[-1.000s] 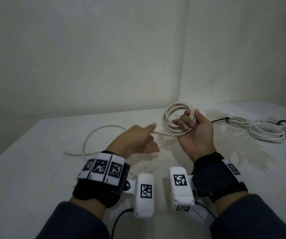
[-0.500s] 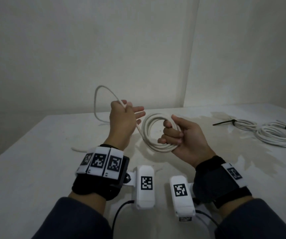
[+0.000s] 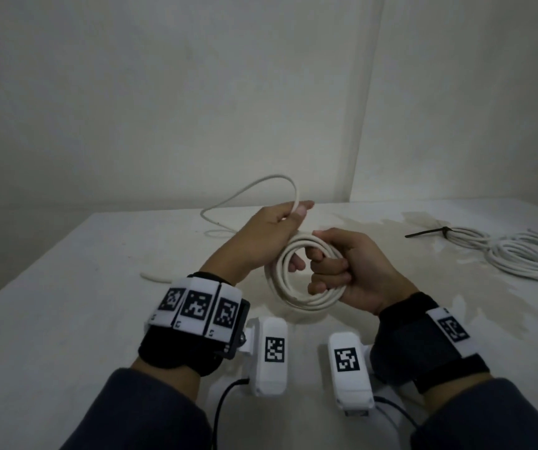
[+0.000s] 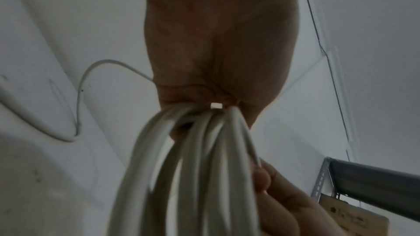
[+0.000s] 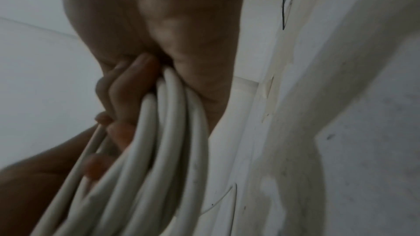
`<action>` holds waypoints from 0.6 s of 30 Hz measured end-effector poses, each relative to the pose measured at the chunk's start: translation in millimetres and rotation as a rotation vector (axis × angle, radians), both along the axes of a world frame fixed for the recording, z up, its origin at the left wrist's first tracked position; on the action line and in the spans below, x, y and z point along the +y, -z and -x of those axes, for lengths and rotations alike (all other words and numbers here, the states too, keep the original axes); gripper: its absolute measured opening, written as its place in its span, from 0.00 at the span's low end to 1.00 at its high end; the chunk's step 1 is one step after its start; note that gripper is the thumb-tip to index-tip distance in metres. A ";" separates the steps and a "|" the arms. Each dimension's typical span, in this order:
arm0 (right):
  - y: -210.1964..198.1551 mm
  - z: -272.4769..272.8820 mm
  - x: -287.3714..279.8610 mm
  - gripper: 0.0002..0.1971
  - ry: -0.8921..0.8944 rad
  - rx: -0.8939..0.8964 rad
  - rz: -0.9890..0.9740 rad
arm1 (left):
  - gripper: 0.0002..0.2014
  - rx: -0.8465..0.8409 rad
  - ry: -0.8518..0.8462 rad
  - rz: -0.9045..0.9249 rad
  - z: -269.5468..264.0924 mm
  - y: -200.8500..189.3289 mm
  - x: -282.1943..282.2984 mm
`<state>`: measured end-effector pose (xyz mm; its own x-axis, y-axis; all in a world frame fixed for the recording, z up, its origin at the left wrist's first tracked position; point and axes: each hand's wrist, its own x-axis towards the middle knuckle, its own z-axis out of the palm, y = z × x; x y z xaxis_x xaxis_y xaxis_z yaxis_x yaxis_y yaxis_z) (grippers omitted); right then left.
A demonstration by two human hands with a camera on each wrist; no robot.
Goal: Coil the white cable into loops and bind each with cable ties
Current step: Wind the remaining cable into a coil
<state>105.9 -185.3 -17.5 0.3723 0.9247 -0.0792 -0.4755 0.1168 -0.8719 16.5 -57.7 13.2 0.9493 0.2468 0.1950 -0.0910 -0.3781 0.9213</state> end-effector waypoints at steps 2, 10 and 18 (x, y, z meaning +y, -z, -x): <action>-1.8 1.4 0.0 0.16 0.063 -0.014 0.013 | 0.19 -0.007 0.007 -0.025 -0.6 0.5 -4.6; -0.5 9.7 8.6 0.20 0.208 -0.106 0.060 | 0.20 0.113 -0.058 -0.047 -5.9 3.4 -12.9; -1.4 17.2 10.4 0.11 0.382 -0.208 -0.041 | 0.08 0.057 -0.216 -0.053 -8.8 2.5 -10.7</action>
